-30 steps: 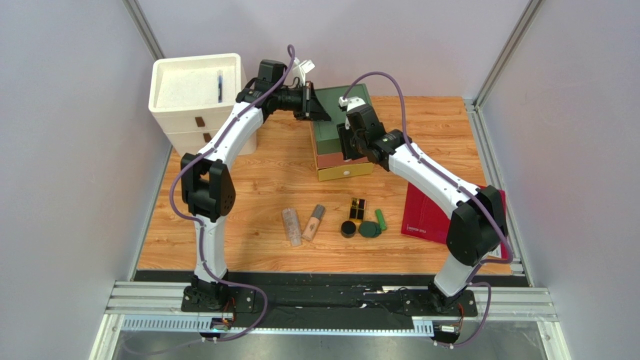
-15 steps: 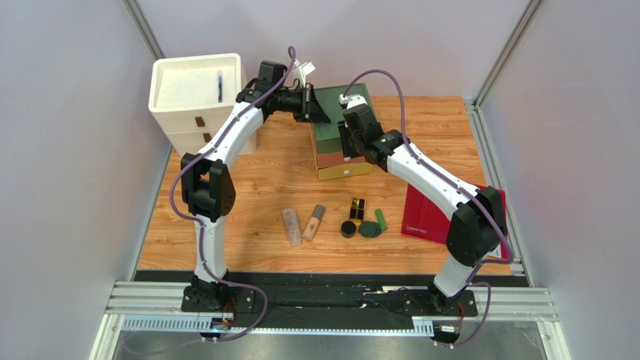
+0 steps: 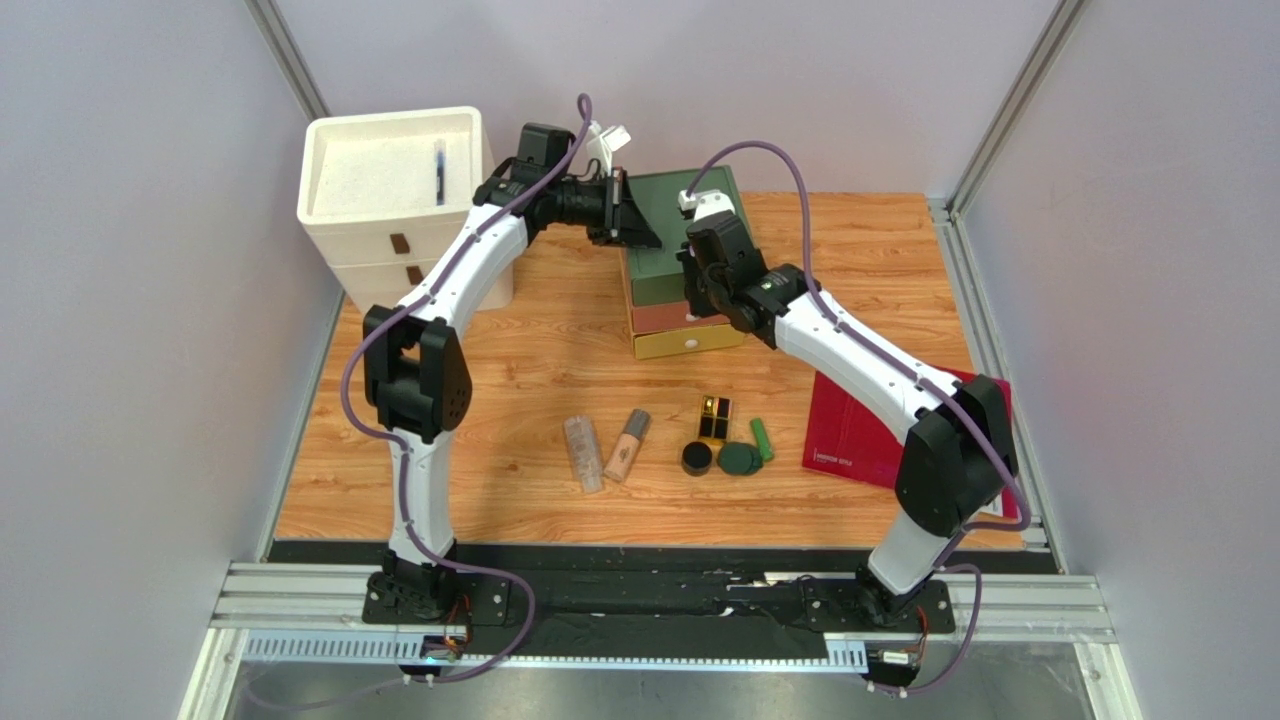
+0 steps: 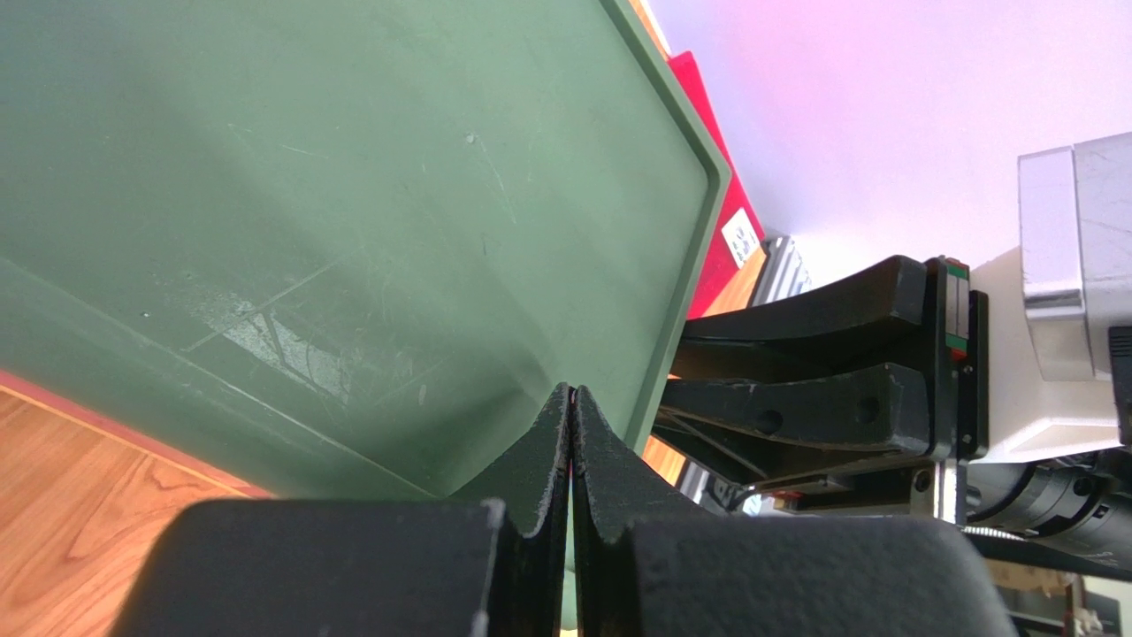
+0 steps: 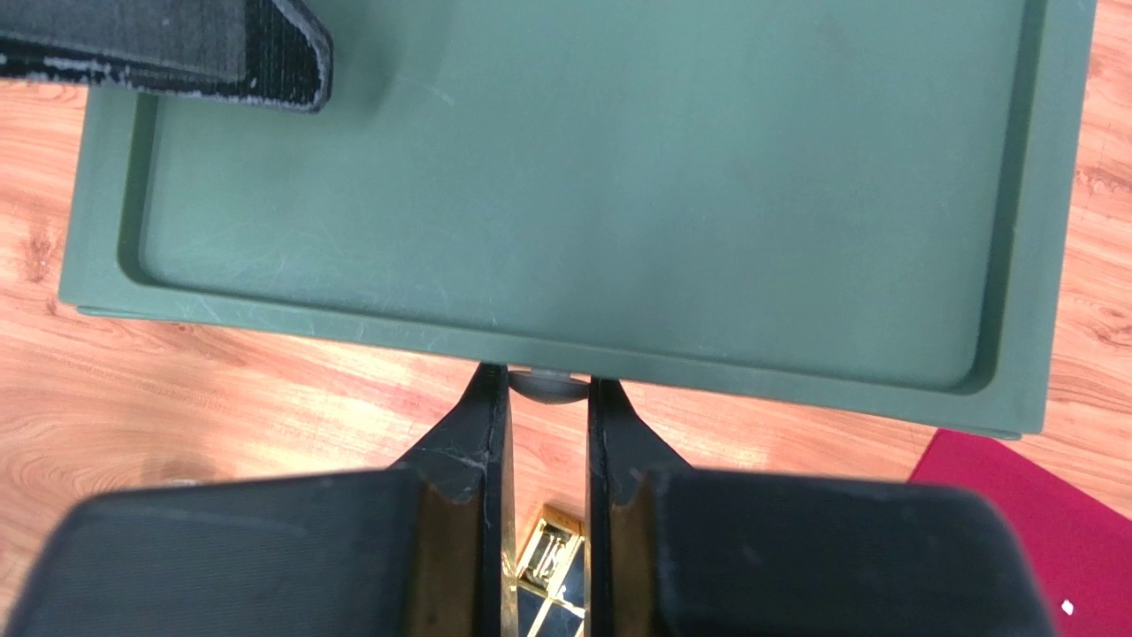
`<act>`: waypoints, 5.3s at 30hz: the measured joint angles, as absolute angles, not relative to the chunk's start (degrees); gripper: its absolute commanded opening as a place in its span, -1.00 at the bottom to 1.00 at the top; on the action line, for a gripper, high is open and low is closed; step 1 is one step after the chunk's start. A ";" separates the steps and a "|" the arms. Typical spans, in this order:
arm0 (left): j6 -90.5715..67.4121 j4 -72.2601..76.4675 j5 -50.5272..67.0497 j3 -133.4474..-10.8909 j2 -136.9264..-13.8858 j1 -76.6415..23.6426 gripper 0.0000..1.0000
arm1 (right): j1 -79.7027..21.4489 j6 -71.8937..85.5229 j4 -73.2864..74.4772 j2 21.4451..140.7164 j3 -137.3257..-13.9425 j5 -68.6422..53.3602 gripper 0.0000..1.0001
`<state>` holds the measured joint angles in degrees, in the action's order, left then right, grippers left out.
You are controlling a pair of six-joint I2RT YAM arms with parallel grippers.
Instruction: Organize the makeup
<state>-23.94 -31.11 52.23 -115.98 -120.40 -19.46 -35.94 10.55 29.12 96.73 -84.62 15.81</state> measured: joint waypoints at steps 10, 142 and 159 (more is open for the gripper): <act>-24.86 -31.03 52.60 -116.81 -122.02 -19.46 -1.00 | -37.10 10.48 32.36 91.79 -81.97 13.82 -1.00; -16.21 -57.74 2.09 -100.01 -95.74 -25.56 -1.00 | -17.06 15.03 38.24 118.10 -118.83 -25.78 -1.00; -8.75 -44.34 4.27 -115.48 -99.31 -32.29 -1.00 | -16.82 15.66 38.15 118.87 -119.44 -27.62 -1.00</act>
<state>-8.75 -44.34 4.27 -115.48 -99.31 -32.29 -16.82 15.66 38.15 118.87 -119.44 -27.62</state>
